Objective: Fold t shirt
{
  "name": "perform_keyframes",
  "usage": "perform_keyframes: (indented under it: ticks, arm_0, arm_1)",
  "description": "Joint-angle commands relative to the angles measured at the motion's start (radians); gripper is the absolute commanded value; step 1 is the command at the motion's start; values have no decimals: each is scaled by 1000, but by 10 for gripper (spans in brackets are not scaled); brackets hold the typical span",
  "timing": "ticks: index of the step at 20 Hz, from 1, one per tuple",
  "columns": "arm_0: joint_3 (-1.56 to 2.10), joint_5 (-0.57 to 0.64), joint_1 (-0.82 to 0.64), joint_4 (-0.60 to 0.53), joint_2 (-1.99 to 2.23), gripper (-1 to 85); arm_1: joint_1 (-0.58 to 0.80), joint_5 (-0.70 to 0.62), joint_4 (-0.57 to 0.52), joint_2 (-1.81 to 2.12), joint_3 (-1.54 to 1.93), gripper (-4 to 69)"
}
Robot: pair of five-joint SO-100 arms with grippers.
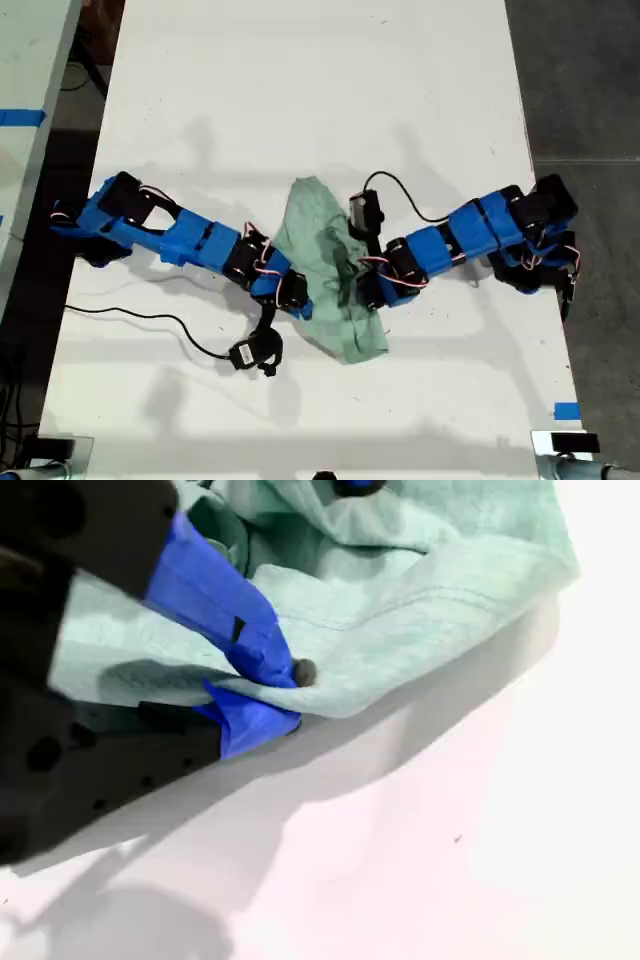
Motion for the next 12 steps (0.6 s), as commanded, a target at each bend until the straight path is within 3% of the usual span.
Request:
perform_keyframes:
  ticks: [1, 4, 8, 9, 12]
  arm_0:
    - [-23, 43, -38, -15, 153, -1]
    - [44, 66, -126, 38, 328, -1]
    - [342, 71, -370, 138, 600, -1]
    - [465, 80, -431, 120, 683, 12]
    - [799, 107, -583, 71, 897, 106]
  arm_1:
    - [48, -110, 43, 67, -184, 8]
    - [219, -224, 37, 181, -229, 8]
    - [499, -295, 72, 250, -172, 8]
    - [552, -325, 83, 256, -147, 31]
    - [698, -399, 144, 250, -48, 215]
